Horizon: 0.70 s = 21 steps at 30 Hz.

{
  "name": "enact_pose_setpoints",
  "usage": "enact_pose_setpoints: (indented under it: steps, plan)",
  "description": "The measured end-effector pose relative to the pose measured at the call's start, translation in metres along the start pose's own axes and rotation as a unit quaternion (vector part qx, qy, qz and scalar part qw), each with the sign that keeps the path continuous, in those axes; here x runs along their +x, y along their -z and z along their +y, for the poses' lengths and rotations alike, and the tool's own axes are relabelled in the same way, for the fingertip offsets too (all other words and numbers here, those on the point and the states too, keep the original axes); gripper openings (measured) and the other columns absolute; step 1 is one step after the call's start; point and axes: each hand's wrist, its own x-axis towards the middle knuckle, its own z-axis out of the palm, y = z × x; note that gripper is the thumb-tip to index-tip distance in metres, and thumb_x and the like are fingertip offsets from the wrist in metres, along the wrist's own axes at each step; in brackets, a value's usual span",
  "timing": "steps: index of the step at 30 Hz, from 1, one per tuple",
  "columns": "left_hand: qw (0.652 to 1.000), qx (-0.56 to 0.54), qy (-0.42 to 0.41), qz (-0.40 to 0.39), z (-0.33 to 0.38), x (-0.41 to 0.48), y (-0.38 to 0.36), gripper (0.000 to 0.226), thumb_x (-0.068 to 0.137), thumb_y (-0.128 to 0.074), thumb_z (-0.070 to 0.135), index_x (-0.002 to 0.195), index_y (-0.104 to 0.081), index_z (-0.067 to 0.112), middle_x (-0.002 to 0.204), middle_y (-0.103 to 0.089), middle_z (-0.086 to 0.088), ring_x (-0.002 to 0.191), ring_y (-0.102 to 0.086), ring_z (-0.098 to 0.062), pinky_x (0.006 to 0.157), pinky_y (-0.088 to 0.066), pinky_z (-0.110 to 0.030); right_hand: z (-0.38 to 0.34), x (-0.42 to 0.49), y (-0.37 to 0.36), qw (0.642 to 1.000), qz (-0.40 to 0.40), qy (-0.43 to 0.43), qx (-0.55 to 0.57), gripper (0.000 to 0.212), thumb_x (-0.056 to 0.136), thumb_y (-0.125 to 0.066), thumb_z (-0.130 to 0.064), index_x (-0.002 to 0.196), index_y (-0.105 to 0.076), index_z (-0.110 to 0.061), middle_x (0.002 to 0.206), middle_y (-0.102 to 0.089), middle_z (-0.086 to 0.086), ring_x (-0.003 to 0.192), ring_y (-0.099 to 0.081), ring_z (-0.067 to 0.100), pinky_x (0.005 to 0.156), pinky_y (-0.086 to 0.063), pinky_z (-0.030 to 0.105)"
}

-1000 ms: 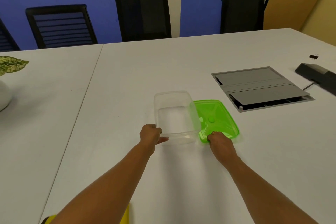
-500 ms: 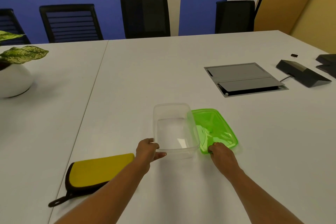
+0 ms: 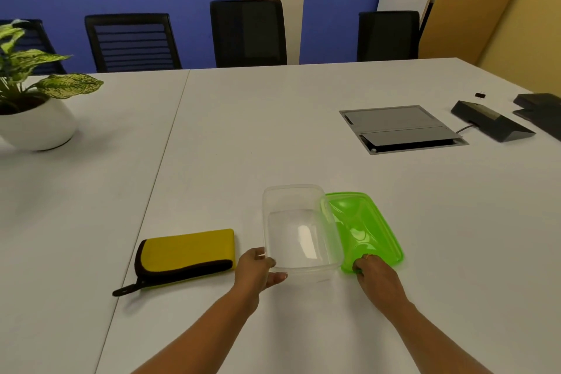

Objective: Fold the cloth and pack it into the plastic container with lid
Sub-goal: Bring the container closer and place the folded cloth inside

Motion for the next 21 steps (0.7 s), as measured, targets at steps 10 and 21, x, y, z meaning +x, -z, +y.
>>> enact_pose_setpoints:
  steps: [10,21]
  plan:
    - [0.998,0.056,0.002,-0.018,-0.004,-0.013,0.008,0.047,0.091,-0.051,0.005,0.136,-0.039,0.006,0.135,-0.048,-0.017,0.084,-0.066,-0.032,0.062,-0.056,-0.029,-0.054,-0.003,0.041,0.973,0.041,-0.137,0.184,0.033,0.094,-0.048,-0.028,0.067,-0.061,-0.017,0.078,-0.064,0.013,0.080,-0.058,0.030,0.068,-0.044,0.035]
    - [0.934,0.299,-0.175,0.087,0.004,-0.001,0.069,0.034,0.089,-0.056,0.013,0.122,-0.054,0.006,0.127,-0.057,-0.012,0.107,-0.058,-0.027,0.091,-0.047,-0.036,-0.095,0.026,0.044,0.979,-0.065,-0.139,0.137,0.042,0.083,-0.057,-0.011,0.125,-0.053,-0.013,0.121,-0.063,0.005,0.111,-0.057,0.026,0.088,-0.045,0.030]
